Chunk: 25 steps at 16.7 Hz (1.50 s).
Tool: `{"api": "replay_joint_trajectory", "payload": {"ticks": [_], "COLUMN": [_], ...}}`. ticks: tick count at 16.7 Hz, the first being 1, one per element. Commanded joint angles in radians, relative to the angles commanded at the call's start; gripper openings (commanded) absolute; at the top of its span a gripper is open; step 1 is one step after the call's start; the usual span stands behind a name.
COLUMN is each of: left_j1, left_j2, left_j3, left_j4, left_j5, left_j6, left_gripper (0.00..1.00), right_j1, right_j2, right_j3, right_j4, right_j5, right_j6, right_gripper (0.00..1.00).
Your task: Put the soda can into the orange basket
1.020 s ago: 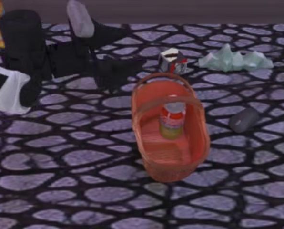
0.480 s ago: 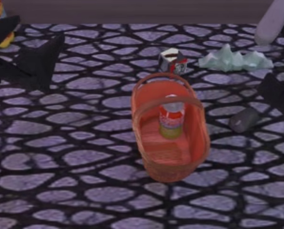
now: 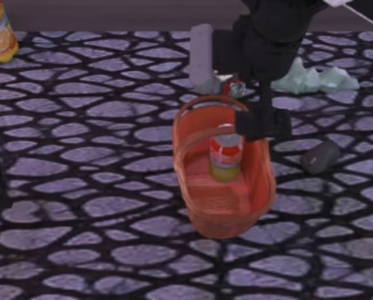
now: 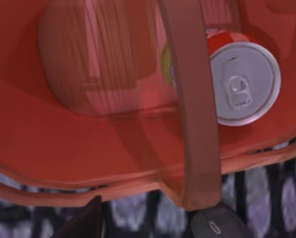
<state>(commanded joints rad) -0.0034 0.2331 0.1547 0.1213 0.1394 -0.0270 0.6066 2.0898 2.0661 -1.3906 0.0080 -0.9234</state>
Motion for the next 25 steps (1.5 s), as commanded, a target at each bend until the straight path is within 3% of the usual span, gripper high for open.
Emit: {"api": "replay_joint_trajectory", "payload": {"ticks": [3, 6, 22, 25], "left_j1": [0.017, 0.023, 0.023, 0.023], "left_j2": [-0.164, -0.232, -0.233, -0.233], "left_j3": [-0.104, -0.154, -0.155, -0.155], "left_j4": [-0.082, -0.121, -0.121, -0.121], "left_j5": [-0.094, -0.139, -0.139, -0.139], "left_j6": [0.018, 0.027, 0.027, 0.027], "left_gripper": [1.0, 1.0, 1.0, 1.0], "right_j1": [0.049, 0.07, 0.071, 0.071], "right_j2": [0.158, 0.224, 0.205, 0.205], "right_j3": [0.155, 0.219, 0.106, 0.106], "right_j4": [-0.105, -0.15, -0.056, -0.056], "right_j5": [-0.002, -0.003, -0.003, -0.003], "right_j6": [-0.071, -0.102, -0.102, -0.102], "right_gripper": [1.0, 1.0, 1.0, 0.77]}}
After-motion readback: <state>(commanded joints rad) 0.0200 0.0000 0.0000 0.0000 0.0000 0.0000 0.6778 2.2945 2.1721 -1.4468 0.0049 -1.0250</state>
